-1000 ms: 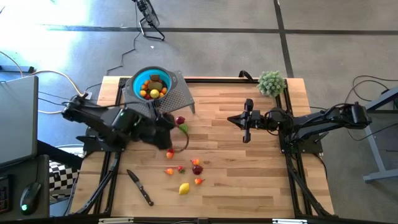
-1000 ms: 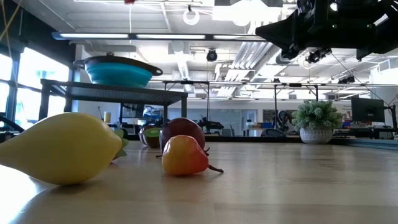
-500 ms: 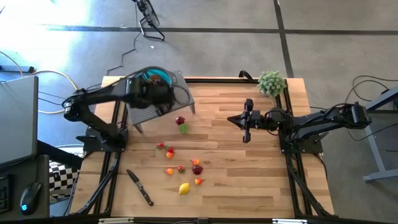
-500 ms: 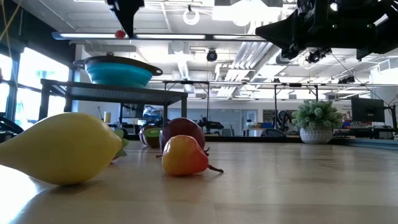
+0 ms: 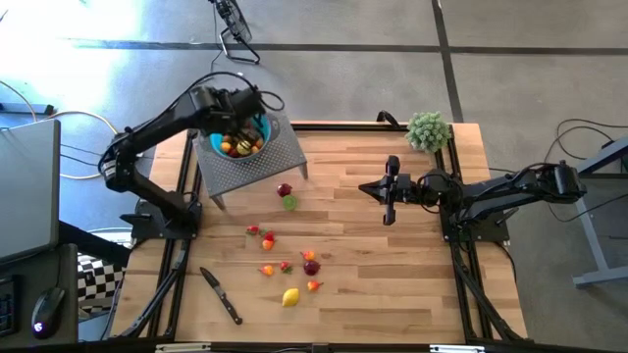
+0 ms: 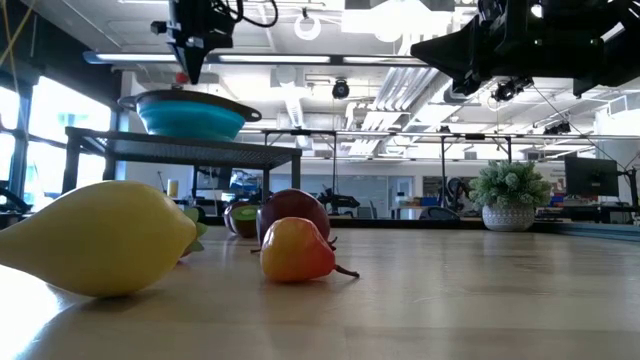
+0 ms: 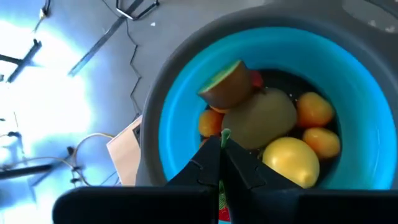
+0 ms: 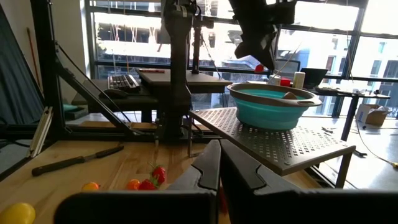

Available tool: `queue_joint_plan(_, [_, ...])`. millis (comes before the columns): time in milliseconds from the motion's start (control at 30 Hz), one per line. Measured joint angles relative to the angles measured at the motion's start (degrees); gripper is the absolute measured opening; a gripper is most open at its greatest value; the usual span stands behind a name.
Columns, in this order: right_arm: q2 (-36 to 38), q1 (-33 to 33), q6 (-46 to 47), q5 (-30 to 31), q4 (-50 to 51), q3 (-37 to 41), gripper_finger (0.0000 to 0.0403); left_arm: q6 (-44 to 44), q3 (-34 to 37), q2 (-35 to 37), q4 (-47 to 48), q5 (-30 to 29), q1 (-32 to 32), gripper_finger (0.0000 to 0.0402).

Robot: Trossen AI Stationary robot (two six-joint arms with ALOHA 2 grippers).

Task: Pick & Place Fruit
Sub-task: Put the red strawberry into the blue strainer bowl on the shelf

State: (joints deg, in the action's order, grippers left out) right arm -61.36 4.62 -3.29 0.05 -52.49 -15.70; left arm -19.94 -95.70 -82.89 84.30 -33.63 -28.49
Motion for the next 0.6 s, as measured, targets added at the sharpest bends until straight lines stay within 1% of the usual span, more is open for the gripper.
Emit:
queue_joint_plan(167, [0.0, 0.0, -0.02, 0.0, 0.0, 0.0, 0.0003, -0.37, 0.02, 0.0, -1.02, 0.12, -1.87, 0.0001])
queue_joint_plan(367, [0.0, 0.0, -0.02, 0.0, 0.0, 0.0, 0.0002, -2.36, 0.02, 0.0, -1.7, 0.13, -1.88, 0.0004])
queue_joint_plan(467, [0.0, 0.0, -0.02, 0.0, 0.0, 0.0, 0.0002, -2.44, 0.02, 0.0, -1.69, 0.11, -1.9, 0.0019])
queue_joint_plan(600, [0.0, 0.0, -0.02, 0.0, 0.0, 0.0, 0.0002, -2.62, 0.02, 0.0, -1.72, 0.09, -1.9, 0.0049])
